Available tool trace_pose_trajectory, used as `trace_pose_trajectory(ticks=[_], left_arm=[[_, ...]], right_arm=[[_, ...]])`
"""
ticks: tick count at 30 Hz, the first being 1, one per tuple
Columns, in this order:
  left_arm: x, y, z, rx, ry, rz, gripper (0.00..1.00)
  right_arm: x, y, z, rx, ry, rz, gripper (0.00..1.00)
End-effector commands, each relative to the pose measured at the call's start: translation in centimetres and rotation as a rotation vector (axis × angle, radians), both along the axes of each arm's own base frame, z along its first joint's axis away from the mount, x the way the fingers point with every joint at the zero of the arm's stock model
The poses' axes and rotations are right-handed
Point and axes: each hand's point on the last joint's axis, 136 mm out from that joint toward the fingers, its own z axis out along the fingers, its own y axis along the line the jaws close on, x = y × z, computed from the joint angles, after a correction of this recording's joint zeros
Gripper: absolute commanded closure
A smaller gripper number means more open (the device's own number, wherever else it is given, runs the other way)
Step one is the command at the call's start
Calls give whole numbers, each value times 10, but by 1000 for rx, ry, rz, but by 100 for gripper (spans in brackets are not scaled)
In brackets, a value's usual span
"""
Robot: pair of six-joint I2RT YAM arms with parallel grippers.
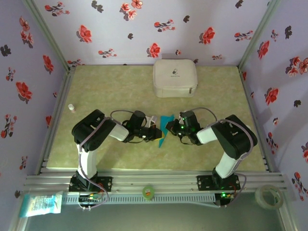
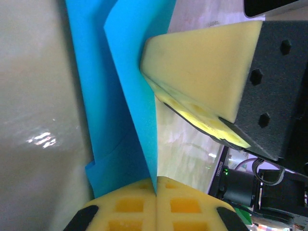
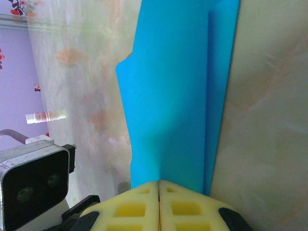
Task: Fold a paper plane with a square sheet of paper (pick it up from the middle)
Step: Fold the wing for the fifth time at the center of the table.
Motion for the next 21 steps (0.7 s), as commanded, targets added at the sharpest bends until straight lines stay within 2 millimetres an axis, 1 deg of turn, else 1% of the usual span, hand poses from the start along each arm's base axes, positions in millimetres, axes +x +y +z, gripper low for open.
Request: trace_pose_trajectory(ticks=[1, 3, 6, 10, 14, 21], left_arm=[[-2, 18, -30, 93, 87, 43, 100], [-2, 18, -29, 91, 84, 43, 100], [-2, 18, -25, 86, 83, 41, 92], [-7, 20, -21, 97, 80, 28, 85], [-12, 24, -17, 103, 81, 20, 82], [-20, 27, -20, 117, 96, -1, 81]], right_arm=[[-2, -8, -18, -48, 60, -30, 93], [-5, -10, -24, -72, 79, -32, 93], [-9, -13, -31, -105, 107, -28, 94], [-12, -14, -36, -133, 127, -25, 95], [-11, -12, -36, -139, 130, -19, 95], [-11, -8, -35, -138, 131, -14, 95]])
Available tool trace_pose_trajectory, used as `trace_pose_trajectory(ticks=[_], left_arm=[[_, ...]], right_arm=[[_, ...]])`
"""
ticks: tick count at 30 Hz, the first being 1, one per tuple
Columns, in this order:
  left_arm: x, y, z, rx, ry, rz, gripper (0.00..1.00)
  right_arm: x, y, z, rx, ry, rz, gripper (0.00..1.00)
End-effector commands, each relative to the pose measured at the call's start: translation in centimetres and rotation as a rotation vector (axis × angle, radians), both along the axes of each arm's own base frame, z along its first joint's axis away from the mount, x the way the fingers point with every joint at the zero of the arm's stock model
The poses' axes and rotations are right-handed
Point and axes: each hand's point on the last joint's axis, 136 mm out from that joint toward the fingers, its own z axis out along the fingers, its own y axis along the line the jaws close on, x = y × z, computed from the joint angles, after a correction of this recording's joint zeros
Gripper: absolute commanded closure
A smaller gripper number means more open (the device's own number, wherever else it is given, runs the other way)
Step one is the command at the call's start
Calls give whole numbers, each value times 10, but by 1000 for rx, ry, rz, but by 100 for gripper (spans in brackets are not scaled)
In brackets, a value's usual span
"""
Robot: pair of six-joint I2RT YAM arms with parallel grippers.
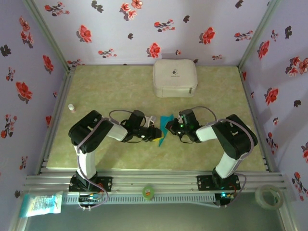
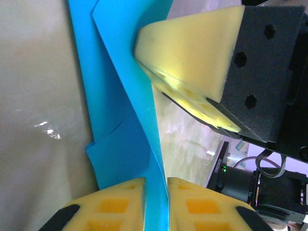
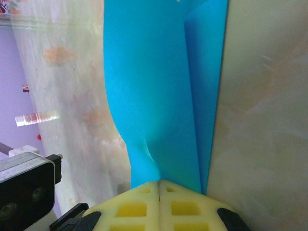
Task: Fold a paper plane with a square sheet of paper (pick it up from the middle)
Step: Fold the wing for the fifth time at the center of the table.
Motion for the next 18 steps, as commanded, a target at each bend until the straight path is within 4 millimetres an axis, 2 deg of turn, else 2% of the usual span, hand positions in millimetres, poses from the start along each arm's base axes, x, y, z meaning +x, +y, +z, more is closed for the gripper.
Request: trace_pose_trajectory(ticks=[1, 18], left_arm=[[-17, 20, -24, 97, 76, -7, 81], [-30, 21, -28, 177, 66, -100, 92]], right_arm=[[-10, -11, -31, -107, 76, -20, 95], [-13, -11, -32, -119, 82, -18, 95]])
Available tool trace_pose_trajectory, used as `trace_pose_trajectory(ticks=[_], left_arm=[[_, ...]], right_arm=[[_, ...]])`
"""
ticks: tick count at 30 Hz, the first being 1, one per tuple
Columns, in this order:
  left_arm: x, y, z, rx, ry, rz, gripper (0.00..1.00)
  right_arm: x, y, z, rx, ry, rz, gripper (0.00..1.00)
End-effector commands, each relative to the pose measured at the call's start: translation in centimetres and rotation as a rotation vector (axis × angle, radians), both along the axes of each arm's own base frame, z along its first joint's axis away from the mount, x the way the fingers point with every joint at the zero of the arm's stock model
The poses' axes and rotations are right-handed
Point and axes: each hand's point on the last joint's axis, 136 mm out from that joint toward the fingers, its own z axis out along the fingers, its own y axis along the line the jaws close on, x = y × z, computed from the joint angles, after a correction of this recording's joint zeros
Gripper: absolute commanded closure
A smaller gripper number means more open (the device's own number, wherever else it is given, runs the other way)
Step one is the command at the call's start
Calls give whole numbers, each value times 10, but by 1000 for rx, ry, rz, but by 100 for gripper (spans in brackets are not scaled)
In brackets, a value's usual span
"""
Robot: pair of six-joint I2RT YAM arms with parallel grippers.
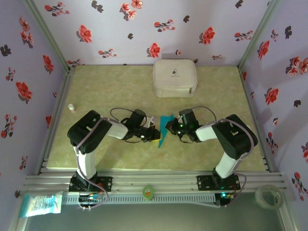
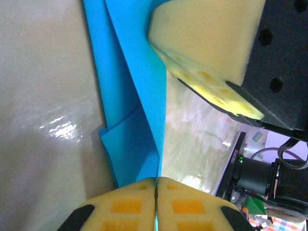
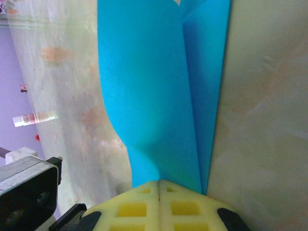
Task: Fold a paper plane with a square sheet of paper (pick it up from the middle)
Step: Fold the wing for the fifth time at the center of the table.
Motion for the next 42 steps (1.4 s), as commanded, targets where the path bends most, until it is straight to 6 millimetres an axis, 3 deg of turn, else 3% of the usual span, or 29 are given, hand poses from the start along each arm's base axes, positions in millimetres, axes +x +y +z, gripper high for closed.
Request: trace_pose_trajectory(ticks=[1, 5, 9, 16, 24, 34, 42], left_arm=[[-24, 17, -21, 111, 78, -42, 91], [-26, 16, -20, 116, 74, -54, 91], [-27, 16, -17, 113, 70, -59, 84], [-34, 17, -15, 124, 61, -88, 86], [-36, 14, -16, 132, 57, -104, 95], [-39, 18, -9, 155, 39, -110, 85], [-41, 17, -10, 176, 31, -129, 89]], right_arm=[[-13, -11, -32, -115, 76, -19, 95], [-13, -12, -33, -116, 78, -18, 95], [-14, -12, -33, -118, 81, -18, 95], [-14, -12, -33, -120, 81, -19, 95], [-15, -12, -35, -124, 84, -21, 94], [-16, -12, -36, -129, 90, -19, 94], [-15, -12, -37, -131, 91, -19, 94]])
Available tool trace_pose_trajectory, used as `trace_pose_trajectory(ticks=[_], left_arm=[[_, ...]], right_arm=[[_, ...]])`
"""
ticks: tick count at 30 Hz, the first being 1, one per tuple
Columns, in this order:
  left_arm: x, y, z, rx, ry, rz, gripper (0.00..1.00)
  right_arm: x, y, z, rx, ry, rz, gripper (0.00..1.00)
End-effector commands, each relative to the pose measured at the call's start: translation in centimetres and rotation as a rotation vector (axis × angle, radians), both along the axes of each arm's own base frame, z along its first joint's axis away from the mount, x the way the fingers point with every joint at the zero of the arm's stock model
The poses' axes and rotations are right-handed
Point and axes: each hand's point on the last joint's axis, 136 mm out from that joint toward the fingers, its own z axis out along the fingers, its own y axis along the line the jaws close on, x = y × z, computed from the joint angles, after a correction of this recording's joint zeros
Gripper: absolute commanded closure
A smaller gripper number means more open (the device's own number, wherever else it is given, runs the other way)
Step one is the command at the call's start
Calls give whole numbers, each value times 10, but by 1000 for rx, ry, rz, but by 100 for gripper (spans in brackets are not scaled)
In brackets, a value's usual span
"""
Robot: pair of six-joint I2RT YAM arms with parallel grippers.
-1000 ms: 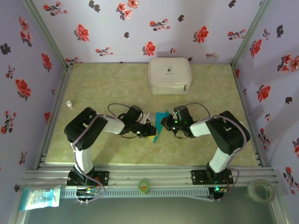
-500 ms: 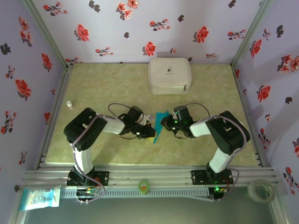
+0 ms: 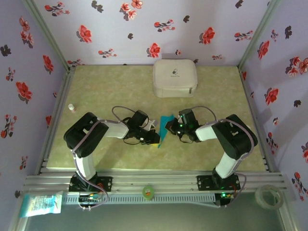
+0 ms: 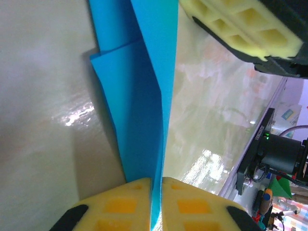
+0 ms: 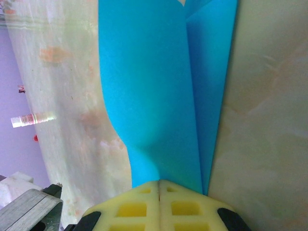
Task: Fold a paper plane with a square sheet of paper (pick it up from the middle)
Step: Fold the wing for the fifth time at the center of the table.
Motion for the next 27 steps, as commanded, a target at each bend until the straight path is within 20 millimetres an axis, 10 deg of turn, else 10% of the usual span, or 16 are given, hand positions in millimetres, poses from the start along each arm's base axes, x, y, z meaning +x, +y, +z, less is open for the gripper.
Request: trace_pose_trajectory(ticks=[1, 27], left_arm=[[-16, 8, -8, 61, 37, -33, 91], [-22, 17, -10, 86, 31, -24, 94]], right_arm=[[-15, -12, -36, -121, 87, -16, 94], [-16, -12, -37, -126, 94, -17, 95]])
